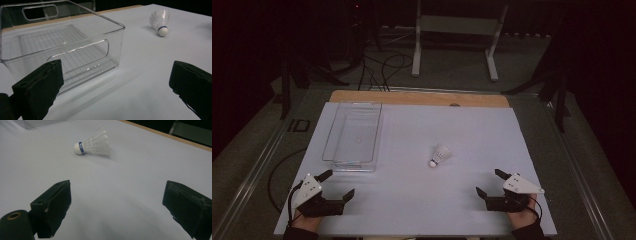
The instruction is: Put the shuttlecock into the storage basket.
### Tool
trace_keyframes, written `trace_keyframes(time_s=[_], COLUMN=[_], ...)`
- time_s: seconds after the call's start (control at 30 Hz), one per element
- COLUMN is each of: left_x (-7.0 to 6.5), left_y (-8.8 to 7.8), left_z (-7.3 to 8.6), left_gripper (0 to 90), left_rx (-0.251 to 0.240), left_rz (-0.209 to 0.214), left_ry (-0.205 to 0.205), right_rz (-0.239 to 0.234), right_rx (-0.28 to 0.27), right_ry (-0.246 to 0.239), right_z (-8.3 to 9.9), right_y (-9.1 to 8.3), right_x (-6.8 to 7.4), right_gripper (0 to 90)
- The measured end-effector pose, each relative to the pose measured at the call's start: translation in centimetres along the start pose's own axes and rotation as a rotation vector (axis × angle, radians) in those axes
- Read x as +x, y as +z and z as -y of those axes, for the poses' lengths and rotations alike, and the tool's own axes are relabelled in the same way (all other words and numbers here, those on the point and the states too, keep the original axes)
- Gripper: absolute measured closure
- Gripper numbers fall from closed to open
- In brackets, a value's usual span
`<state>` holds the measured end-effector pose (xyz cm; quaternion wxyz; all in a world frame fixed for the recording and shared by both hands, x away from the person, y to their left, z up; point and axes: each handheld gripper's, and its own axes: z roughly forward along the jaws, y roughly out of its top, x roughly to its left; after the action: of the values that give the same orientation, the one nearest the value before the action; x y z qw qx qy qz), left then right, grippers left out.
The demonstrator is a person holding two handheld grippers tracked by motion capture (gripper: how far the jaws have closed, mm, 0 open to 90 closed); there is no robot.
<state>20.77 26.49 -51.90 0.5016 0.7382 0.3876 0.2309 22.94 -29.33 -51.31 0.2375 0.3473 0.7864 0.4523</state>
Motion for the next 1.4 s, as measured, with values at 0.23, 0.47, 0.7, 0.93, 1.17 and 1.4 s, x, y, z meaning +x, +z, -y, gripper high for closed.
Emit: trace_keyframes(time_s=[0.23,0.47,0.7,0.93,1.17,1.4], left_x=[0.0,0.0,0.1,0.0,-0.4,-0.9], left_y=[0.0,0.1,0.0,0.0,-0.3,-0.3], left_z=[0.0,-0.1,-0.4,-0.8,-2.6,-4.3], left_gripper=[0.1,0.1,0.1,0.1,0.1,0.1], left_rx=[0.007,0.016,0.017,0.033,0.066,0.120], left_rz=[-0.001,0.002,0.004,0.009,0.031,0.057], left_ry=[-0.002,-0.001,-0.007,-0.007,0.024,0.065], right_rz=[-0.030,-0.037,-0.031,-0.032,-0.029,-0.030], right_rx=[-0.017,-0.017,-0.014,-0.026,-0.031,-0.022], right_ry=[-0.011,-0.007,-0.011,-0.010,-0.011,-0.013], right_z=[-0.1,-0.2,-0.2,-0.3,-0.4,-0.4], right_y=[0.0,0.0,-0.1,-0.2,-0.3,-0.2], right_x=[0.2,0.3,0.3,0.4,0.4,0.5], right_gripper=[8.7,8.7,8.7,8.7,8.7,8.7])
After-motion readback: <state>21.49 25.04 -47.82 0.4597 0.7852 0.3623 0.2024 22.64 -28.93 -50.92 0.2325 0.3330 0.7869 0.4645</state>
